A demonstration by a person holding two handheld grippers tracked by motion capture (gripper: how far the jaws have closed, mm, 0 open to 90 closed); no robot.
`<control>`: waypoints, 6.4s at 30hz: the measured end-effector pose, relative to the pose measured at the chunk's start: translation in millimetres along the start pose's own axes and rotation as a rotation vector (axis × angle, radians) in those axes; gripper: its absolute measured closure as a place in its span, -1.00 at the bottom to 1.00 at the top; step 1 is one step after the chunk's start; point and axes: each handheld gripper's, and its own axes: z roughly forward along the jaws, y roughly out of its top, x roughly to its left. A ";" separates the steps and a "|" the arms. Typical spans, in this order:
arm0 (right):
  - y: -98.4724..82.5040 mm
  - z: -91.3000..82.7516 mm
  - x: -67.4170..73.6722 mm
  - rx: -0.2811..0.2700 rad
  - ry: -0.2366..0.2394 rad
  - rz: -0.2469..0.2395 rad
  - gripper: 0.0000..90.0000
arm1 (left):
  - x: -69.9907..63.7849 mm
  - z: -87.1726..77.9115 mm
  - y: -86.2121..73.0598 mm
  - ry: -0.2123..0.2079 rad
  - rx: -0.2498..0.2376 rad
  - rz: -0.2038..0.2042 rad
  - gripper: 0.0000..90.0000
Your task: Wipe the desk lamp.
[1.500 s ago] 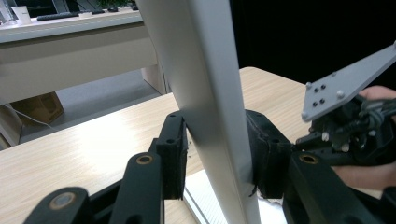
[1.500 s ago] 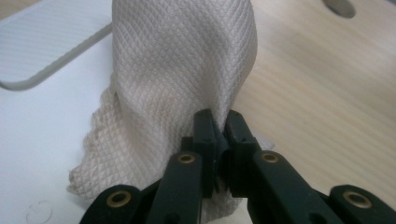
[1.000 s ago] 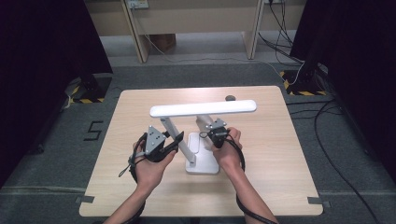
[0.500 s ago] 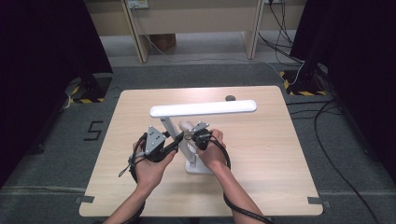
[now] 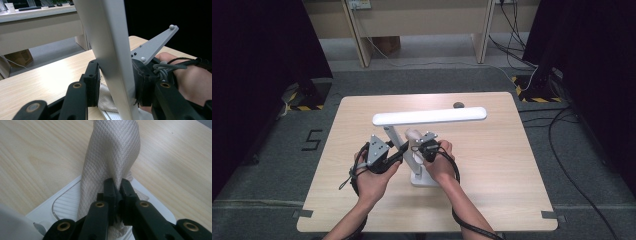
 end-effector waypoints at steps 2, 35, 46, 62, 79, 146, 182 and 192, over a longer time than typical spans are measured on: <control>-1.3 -0.3 -1.6 0.002 -0.013 0.009 0.91 | 0.0 -0.2 -0.2 0.000 -0.001 -0.005 0.36; -33.4 -13.8 -39.7 0.051 -0.140 0.050 0.92 | -0.1 -0.5 -0.3 0.000 -0.002 -0.005 0.36; -35.5 -21.9 -56.4 0.061 -0.215 0.090 0.92 | -0.3 -0.6 -0.2 -0.001 -0.001 -0.003 0.36; 21.5 1.3 -16.4 -0.011 -0.103 -0.012 0.91 | 0.5 -1.5 -0.6 -0.009 -0.003 -0.005 0.35; 21.1 19.2 -5.3 0.002 -0.033 -0.006 0.91 | 0.2 -1.6 -1.2 -0.008 -0.008 -0.009 0.35; -26.8 -1.1 -54.9 0.048 -0.171 0.072 0.92 | -0.4 -2.7 -2.4 0.001 -0.016 -0.012 0.37; -66.9 -21.3 -100.0 0.133 -0.310 0.198 0.91 | -4.3 -8.8 -4.5 -0.002 -0.020 -0.012 0.35; -71.6 -21.7 -104.3 0.139 -0.325 0.193 0.87 | -5.5 -11.1 -4.8 -0.008 -0.019 -0.014 0.34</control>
